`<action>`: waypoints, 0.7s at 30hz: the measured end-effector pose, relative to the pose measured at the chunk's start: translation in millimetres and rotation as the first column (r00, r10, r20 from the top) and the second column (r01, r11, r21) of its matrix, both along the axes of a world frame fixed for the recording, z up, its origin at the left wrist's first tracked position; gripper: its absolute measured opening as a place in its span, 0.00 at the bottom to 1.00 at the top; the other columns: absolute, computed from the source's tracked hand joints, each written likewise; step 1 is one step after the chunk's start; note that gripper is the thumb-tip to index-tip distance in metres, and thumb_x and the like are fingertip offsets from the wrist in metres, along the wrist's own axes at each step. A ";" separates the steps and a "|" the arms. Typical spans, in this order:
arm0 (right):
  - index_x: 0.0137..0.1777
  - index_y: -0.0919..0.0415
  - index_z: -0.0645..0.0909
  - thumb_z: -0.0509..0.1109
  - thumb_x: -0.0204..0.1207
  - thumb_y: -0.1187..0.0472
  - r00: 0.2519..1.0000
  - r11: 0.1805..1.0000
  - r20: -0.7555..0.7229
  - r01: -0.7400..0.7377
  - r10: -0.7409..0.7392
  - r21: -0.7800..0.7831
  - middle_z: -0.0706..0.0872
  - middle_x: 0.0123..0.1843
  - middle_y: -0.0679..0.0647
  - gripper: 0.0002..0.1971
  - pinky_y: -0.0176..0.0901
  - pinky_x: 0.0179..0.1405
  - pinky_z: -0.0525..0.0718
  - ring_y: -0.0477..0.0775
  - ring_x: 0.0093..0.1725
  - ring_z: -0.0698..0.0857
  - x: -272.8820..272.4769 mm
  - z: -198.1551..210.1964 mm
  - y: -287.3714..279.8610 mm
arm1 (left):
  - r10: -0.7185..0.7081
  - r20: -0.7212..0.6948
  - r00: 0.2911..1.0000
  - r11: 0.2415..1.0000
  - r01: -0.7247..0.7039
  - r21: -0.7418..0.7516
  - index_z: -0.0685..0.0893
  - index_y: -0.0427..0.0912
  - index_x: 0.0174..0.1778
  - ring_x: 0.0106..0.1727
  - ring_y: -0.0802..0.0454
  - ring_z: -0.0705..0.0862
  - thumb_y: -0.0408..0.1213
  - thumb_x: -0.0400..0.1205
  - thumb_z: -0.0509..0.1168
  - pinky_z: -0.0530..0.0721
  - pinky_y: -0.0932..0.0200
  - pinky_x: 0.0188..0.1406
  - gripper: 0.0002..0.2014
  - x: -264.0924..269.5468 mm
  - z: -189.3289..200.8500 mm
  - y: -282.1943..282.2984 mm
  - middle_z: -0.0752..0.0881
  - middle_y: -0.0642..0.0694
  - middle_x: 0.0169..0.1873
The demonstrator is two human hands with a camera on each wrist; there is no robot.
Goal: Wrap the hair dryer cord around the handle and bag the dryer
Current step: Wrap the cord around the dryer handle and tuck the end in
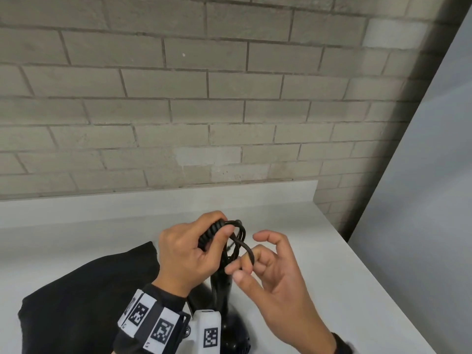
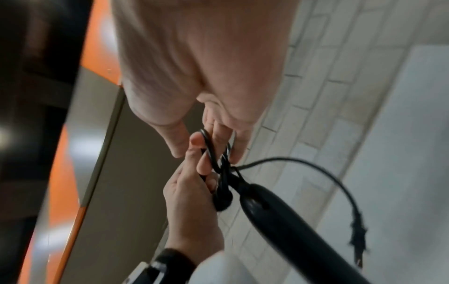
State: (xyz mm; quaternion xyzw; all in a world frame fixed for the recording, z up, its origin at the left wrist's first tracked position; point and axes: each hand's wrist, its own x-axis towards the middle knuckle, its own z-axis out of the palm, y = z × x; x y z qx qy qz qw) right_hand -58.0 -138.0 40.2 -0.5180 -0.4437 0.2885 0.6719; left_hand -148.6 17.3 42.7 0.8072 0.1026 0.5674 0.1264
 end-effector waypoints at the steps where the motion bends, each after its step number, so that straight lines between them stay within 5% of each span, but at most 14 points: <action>1: 0.63 0.44 0.69 0.75 0.75 0.65 0.998 0.999 0.060 0.035 -0.033 -0.026 0.79 0.36 0.52 0.24 0.49 0.59 0.84 0.55 0.48 0.88 0.1 3.0 -0.6 | 0.008 0.004 1.000 1.000 -0.008 0.009 0.83 0.54 0.48 0.19 0.56 0.77 0.53 0.85 0.63 0.77 0.55 0.18 0.09 -0.1 0.8 0.4 0.81 0.54 0.19; 4: 0.57 0.39 0.71 0.76 0.75 0.57 0.981 0.984 0.192 0.070 -0.037 -0.164 0.71 0.27 0.46 0.19 0.43 0.39 0.84 0.47 0.29 0.74 7.2 15.8 -3.5 | 0.020 0.011 1.000 1.000 -0.021 0.023 0.84 0.53 0.47 0.18 0.54 0.77 0.53 0.84 0.64 0.76 0.55 0.18 0.09 0.7 2.4 2.2 0.80 0.55 0.19; 6: 0.51 0.41 0.76 0.77 0.74 0.55 0.991 0.969 0.133 0.014 0.020 -0.247 0.68 0.24 0.46 0.13 0.36 0.28 0.72 0.47 0.25 0.67 13.3 18.7 -5.7 | 0.019 0.006 1.000 1.000 -0.019 0.007 0.85 0.53 0.46 0.18 0.56 0.76 0.53 0.84 0.64 0.76 0.56 0.18 0.10 0.0 2.0 2.5 0.79 0.55 0.19; 8: 0.46 0.47 0.81 0.79 0.70 0.55 0.999 0.974 0.026 -0.040 0.047 -0.225 0.73 0.24 0.50 0.09 0.35 0.28 0.69 0.48 0.25 0.68 18.4 15.7 -9.2 | 0.007 0.011 1.000 0.999 -0.007 -0.045 0.84 0.53 0.47 0.19 0.58 0.74 0.54 0.84 0.64 0.75 0.58 0.19 0.10 -1.8 0.3 3.3 0.78 0.54 0.18; 11: 0.39 0.54 0.86 0.81 0.61 0.53 0.998 0.990 0.000 -0.065 0.066 -0.123 0.87 0.30 0.57 0.10 0.34 0.33 0.77 0.48 0.28 0.79 19.6 -0.1 -15.7 | 0.003 0.023 1.000 0.995 -0.001 -0.102 0.83 0.53 0.48 0.19 0.57 0.75 0.56 0.85 0.62 0.75 0.57 0.19 0.12 -5.2 -3.2 5.0 0.77 0.52 0.18; 14: 0.37 0.56 0.87 0.86 0.59 0.53 0.978 0.991 -0.157 -0.135 0.134 0.004 0.91 0.38 0.66 0.14 0.38 0.49 0.85 0.53 0.37 0.89 14.4 -24.9 -19.3 | -0.021 0.016 1.000 0.994 0.022 -0.105 0.84 0.53 0.48 0.20 0.57 0.76 0.55 0.85 0.62 0.75 0.57 0.20 0.11 -5.4 -4.1 4.9 0.79 0.53 0.19; 16: 0.41 0.62 0.85 0.86 0.62 0.54 0.928 0.972 -0.293 -0.205 0.231 0.117 0.87 0.26 0.58 0.16 0.48 0.50 0.88 0.54 0.27 0.87 10.6 -35.6 -19.1 | -0.035 0.010 0.999 0.993 0.036 -0.108 0.84 0.53 0.48 0.20 0.57 0.76 0.55 0.85 0.63 0.76 0.57 0.20 0.11 -3.3 -4.3 3.9 0.79 0.53 0.20; 18: 0.42 0.67 0.83 0.85 0.64 0.54 0.855 0.957 -0.429 -0.254 0.290 0.140 0.74 0.17 0.49 0.19 0.44 0.26 0.84 0.44 0.14 0.74 13.2 -32.1 -21.0 | -0.043 0.011 0.999 0.993 0.044 -0.112 0.84 0.53 0.48 0.21 0.57 0.76 0.55 0.85 0.63 0.76 0.57 0.20 0.11 -2.1 -4.7 3.3 0.80 0.53 0.21; 21: 0.31 0.65 0.77 0.84 0.62 0.52 0.853 0.940 -0.477 -0.312 0.211 -0.142 0.58 0.18 0.48 0.20 0.28 0.18 0.63 0.40 0.13 0.56 28.1 -15.9 -29.5 | -0.060 0.013 0.998 0.991 0.061 -0.118 0.84 0.53 0.48 0.21 0.58 0.77 0.54 0.85 0.63 0.77 0.57 0.21 0.10 -1.7 -5.6 3.6 0.81 0.54 0.22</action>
